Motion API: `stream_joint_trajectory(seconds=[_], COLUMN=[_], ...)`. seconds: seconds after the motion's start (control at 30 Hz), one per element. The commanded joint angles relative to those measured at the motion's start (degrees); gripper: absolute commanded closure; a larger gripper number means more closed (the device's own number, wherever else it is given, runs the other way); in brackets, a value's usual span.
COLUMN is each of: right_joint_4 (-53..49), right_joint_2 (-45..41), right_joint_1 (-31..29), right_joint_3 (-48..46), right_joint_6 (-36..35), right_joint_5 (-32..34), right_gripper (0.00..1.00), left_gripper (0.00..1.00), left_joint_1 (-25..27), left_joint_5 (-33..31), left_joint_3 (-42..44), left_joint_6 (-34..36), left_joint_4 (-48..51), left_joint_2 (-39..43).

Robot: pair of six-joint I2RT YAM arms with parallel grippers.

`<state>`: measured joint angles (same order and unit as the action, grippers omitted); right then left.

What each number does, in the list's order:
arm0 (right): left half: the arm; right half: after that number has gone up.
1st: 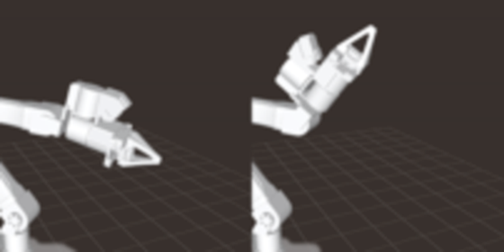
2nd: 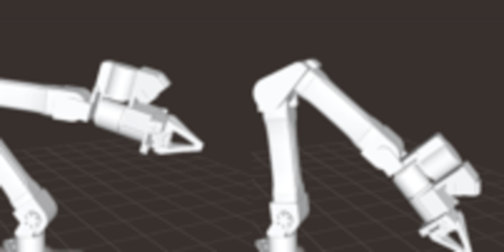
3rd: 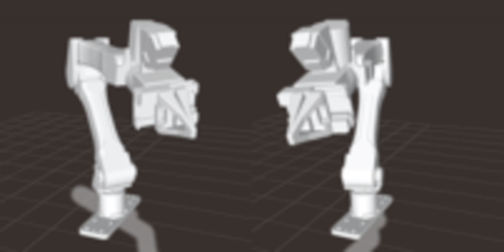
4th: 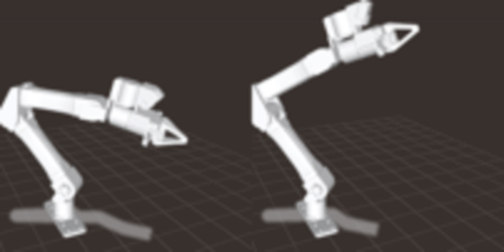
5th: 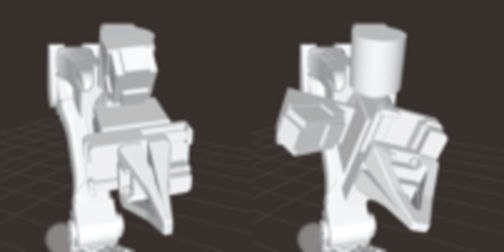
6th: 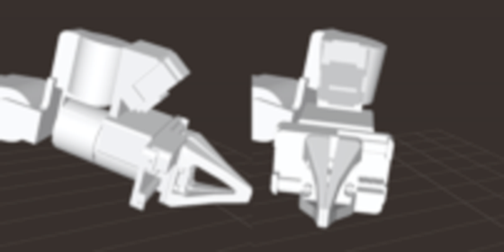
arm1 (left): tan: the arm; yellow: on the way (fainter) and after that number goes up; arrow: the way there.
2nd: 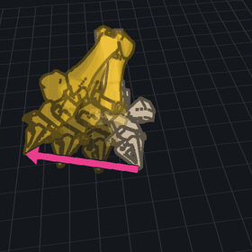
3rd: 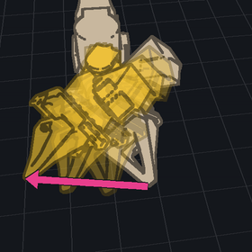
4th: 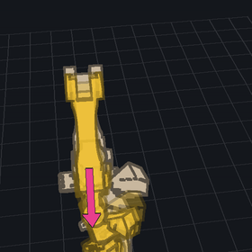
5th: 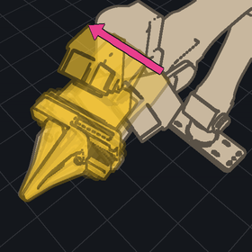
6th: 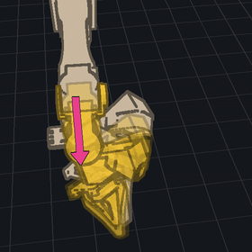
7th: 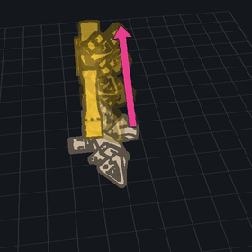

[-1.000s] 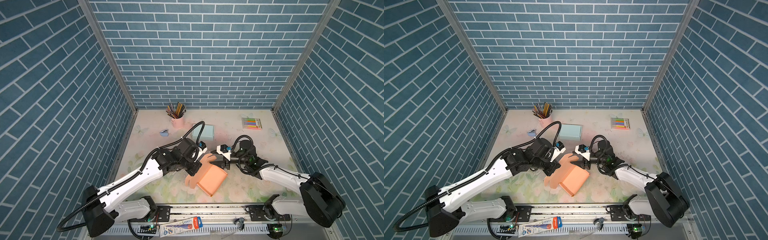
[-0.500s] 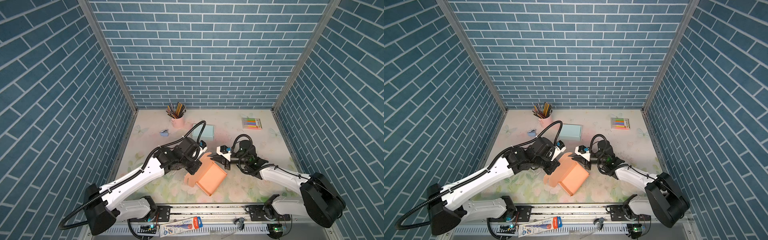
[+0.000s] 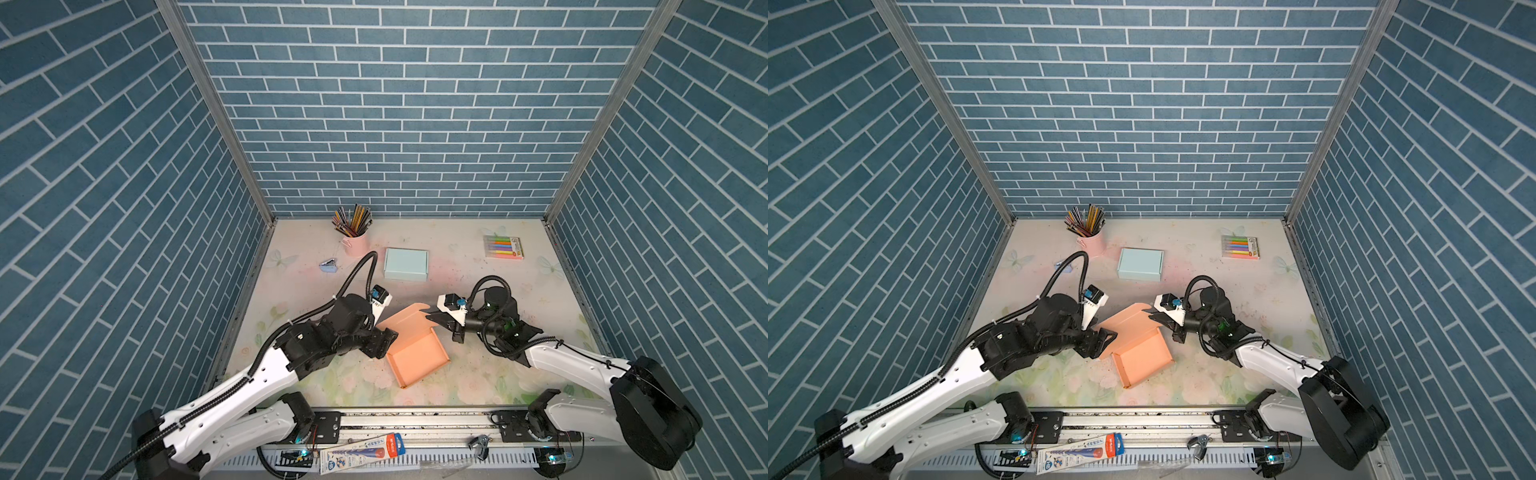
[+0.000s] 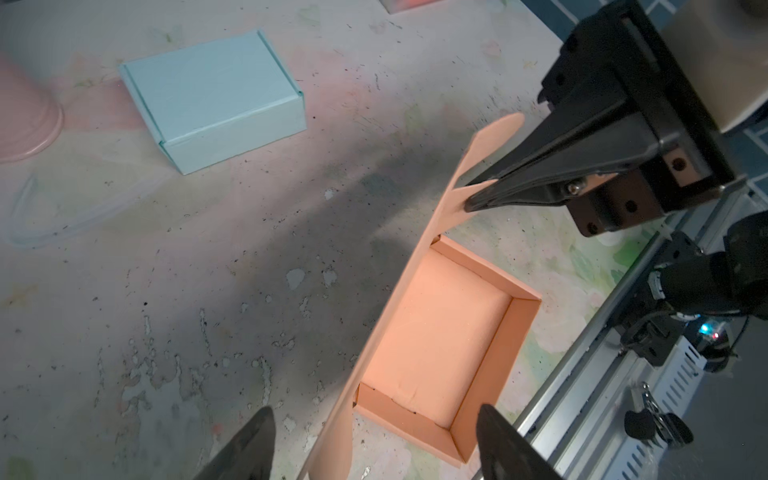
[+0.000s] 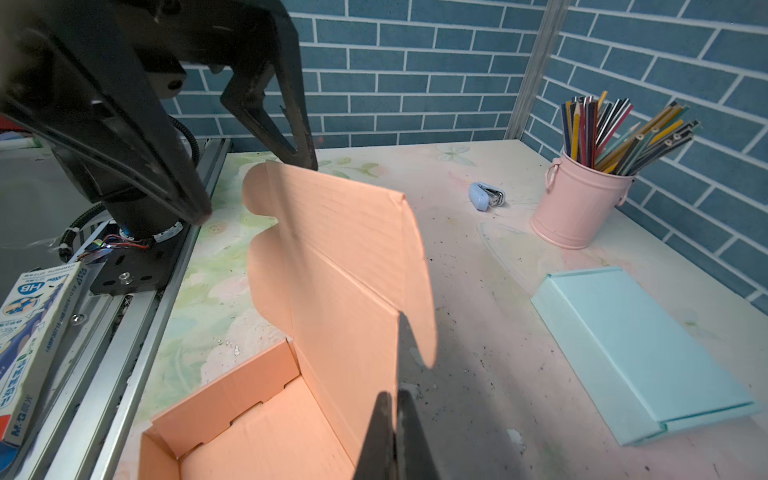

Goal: Fold the paper box

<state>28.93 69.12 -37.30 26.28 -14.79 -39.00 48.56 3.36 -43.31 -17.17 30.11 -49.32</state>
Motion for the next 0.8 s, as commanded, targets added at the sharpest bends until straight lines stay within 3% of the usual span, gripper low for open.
stream_joint_trajectory(seconds=[0.0, 0.2, 0.43, 0.77], right_joint_4=[0.1, 1.9, 2.8, 3.4], right_joint_2=[-1.4, -3.4, -5.2, -5.1], right_joint_1=[0.3, 0.9, 1.3, 1.4], right_joint_3=[-1.4, -4.5, -5.8, -6.1], right_joint_6=[1.6, 4.0, 4.7, 5.4], right_joint_5=[2.6, 4.7, 5.9, 7.7], right_gripper=[1.00, 1.00, 1.00, 1.00], left_gripper=[0.22, 0.19, 0.19, 0.42], left_joint_1=[-1.0, -1.0, -1.0, -0.4], left_joint_5=[-2.2, -0.2, 0.2, 1.9], left_joint_3=[5.3, 16.0, 22.5, 24.3], left_joint_6=[-7.5, -13.0, -14.2, -14.4], left_joint_4=[-9.3, -18.6, -24.1, -26.7], left_joint_2=[4.8, 12.8, 12.6, 9.5])
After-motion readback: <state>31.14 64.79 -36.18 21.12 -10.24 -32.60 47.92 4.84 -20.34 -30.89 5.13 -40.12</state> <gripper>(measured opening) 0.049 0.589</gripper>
